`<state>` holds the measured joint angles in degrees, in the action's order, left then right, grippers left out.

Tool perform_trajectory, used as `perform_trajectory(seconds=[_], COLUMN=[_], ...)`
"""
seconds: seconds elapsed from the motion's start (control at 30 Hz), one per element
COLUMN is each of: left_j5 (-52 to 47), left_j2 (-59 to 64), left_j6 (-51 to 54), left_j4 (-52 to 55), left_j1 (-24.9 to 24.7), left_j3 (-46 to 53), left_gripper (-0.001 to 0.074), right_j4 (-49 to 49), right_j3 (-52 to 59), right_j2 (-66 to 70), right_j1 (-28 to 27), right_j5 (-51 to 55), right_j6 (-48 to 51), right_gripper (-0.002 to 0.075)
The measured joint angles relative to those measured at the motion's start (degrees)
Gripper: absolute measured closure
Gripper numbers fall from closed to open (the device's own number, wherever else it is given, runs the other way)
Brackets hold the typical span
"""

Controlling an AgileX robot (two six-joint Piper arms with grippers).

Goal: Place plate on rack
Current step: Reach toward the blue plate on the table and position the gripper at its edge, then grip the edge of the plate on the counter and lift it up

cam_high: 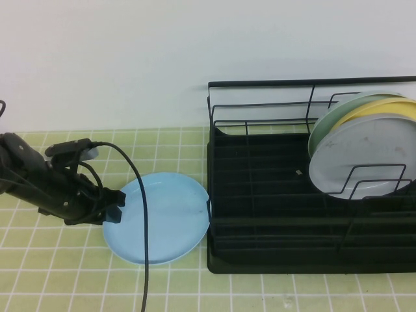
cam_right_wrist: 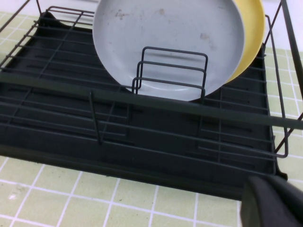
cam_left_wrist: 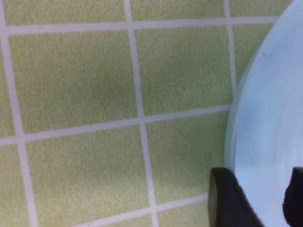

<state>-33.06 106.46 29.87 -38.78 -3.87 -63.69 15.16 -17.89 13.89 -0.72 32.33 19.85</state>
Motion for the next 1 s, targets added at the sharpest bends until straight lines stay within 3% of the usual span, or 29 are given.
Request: perform_trajectory(seconds=[0.9, 1.0], left_j5=[2.29, 2.75], left_j2=[0.00, 0.00], left_j6=[-6.69, -6.69], left_j4=[7.21, 7.21], left_j1=[0.13, 0.13], left_j3=[0.00, 0.00], left_gripper=[0.0483, 0.0517], right_j4=[0.24, 0.24], right_j3=[0.00, 0.00], right_j2=[0.00, 0.00], right_j1=[0.00, 0.00], right_j5=[0.10, 0.10], right_j6=[0.22, 0.22], right_gripper=[0.0727, 0.0727])
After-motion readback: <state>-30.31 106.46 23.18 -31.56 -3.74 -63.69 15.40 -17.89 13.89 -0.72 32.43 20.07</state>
